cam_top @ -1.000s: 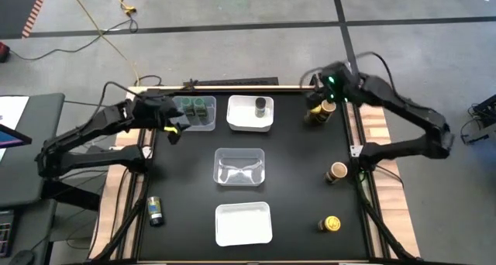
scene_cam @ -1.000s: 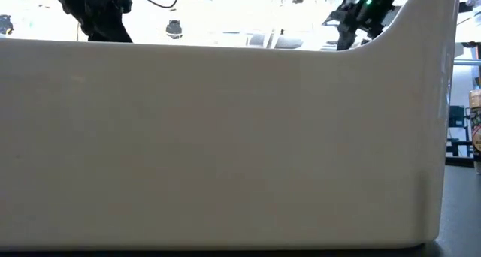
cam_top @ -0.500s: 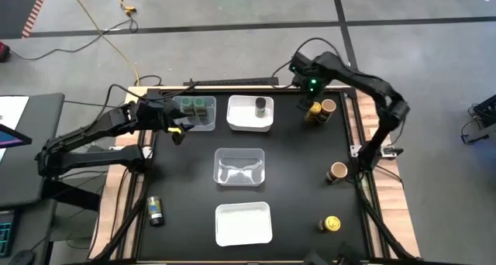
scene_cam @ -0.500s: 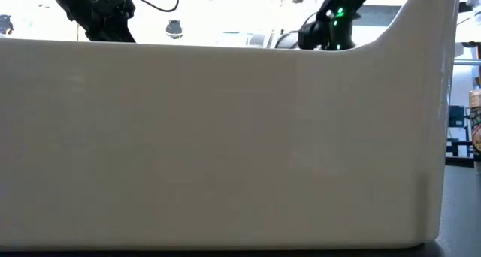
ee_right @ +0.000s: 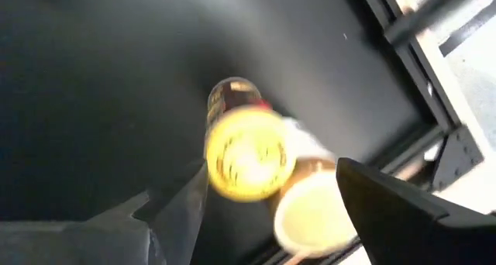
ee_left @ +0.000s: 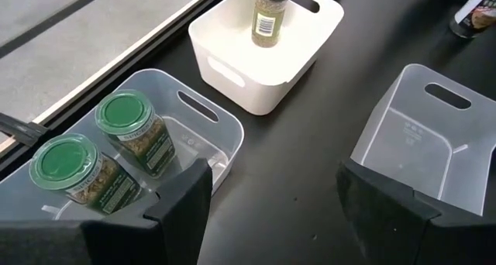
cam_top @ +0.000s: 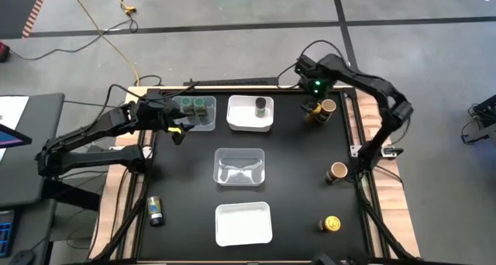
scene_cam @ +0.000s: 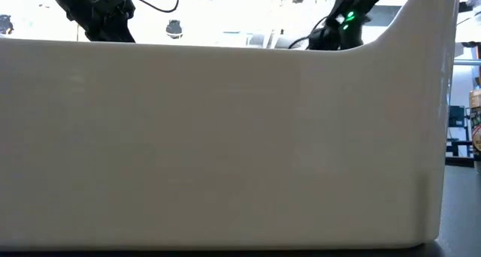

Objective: Sort spices by type
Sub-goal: Put the top brown seasoning bottle into the bottom transparent bin

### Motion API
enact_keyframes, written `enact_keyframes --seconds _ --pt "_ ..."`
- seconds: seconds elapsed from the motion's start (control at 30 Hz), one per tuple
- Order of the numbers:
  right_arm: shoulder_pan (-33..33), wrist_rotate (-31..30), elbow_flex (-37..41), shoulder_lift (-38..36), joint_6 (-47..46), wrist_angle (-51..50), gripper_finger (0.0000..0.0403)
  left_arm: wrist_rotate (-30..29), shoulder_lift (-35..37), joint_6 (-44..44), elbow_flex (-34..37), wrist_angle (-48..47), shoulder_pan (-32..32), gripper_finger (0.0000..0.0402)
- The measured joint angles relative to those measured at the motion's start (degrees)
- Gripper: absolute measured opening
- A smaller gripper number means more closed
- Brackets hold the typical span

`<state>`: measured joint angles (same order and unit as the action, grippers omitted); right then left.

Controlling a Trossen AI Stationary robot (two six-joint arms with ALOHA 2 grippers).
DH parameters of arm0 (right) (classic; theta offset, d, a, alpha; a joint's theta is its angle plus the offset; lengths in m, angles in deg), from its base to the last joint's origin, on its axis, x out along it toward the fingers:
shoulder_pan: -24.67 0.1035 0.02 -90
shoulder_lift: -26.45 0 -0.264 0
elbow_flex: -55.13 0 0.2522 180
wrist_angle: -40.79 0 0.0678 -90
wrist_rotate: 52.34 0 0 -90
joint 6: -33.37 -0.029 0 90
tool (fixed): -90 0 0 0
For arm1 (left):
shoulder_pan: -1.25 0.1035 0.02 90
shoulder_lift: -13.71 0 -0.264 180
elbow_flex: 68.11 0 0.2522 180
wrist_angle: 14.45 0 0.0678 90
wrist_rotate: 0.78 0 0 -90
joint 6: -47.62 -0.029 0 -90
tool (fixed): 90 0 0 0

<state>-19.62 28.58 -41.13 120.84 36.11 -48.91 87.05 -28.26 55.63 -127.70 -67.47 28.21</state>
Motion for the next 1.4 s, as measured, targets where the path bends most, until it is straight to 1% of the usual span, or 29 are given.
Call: enact_keyframes --seconds 0.17,0.23,0.33,0.4,0.5,0.57,0.63,0.7,0.8,0.9,0.97,1.07,1.2,1.3,1.4 --pt "2.71 -0.02 4.38 -11.71 -7.32 0.29 0.0317 0.01 -0.02 0.19 0.0 0.0 0.0 0.0263" --pt "3.69 -0.88 6.08 -16.18 -9.68 0.17 0.0317 0.0 -0.02 0.08 0.0 0.0 0.0 0.0263" --pt "3.71 -1.87 8.98 -20.6 -11.55 0.15 0.0317 -0.04 -0.02 -0.17 0.0 0.06 0.0 0.0263" --pt "1.94 -2.4 10.82 -22.13 -11.71 -0.08 0.0317 -0.41 -0.02 -0.2 0.0 0.14 0.0 0.0263" --pt "-1.85 -2.27 13.78 -22.42 -11.49 -0.42 0.0317 -1.21 -0.02 -0.21 0.0 0.15 0.0 0.0263" --pt "-3.59 0.42 15.58 -22.12 -12.04 -1.34 0.0317 -1.33 -0.02 0.07 0.0 0.15 0.0 0.0263" --pt "-3.74 2.57 17.38 -22.45 -14.14 -2.49 0.0317 -1.33 -0.02 0.38 0.0 0.15 0.0 0.0263" --pt "-2.12 2.93 18.5 -23.33 -18.46 -3.81 0.0317 -1.36 -0.02 1.11 0.0 0.15 0.0 0.0263" --pt "2.29 2.72 19.15 -25.83 -26.06 -3.64 0.0317 -1.38 -0.02 1.98 0.0 0.17 0.0 0.0263" --pt "5.74 -1.46 19.15 -27.71 -27.12 -2.1 0.0317 -1.42 -0.02 1.63 0.0 0.17 0.0 0.0263" --pt "6.18 -3.18 19.15 -27.9 -27.08 -1.09 0.0317 -1.5 -0.02 0.67 0.0 0.19 0.0 0.0263" --pt "3.52 -4.32 19.15 -27.36 -26.66 1.83 0.0317 -1.59 -0.02 0.04 0.0 0.2 0.0 0.0263" --pt "-1.68 -4.32 19.15 -25.46 -27.72 9.88 0.0317 -1.9 -0.02 0.0 0.0 0.22 0.0 0.0263" --pt "-4.74 -3.65 19.12 -23.26 -33.19 13.88 0.0317 -1.88 -0.03 -0.02 0.0 0.22 0.0 0.0263" --pt "-6.66 -3.2 19.12 -20.29 -37.85 13.02 0.0317 -1.88 -0.02 -0.02 0.0 0.22 0.0 0.0263"
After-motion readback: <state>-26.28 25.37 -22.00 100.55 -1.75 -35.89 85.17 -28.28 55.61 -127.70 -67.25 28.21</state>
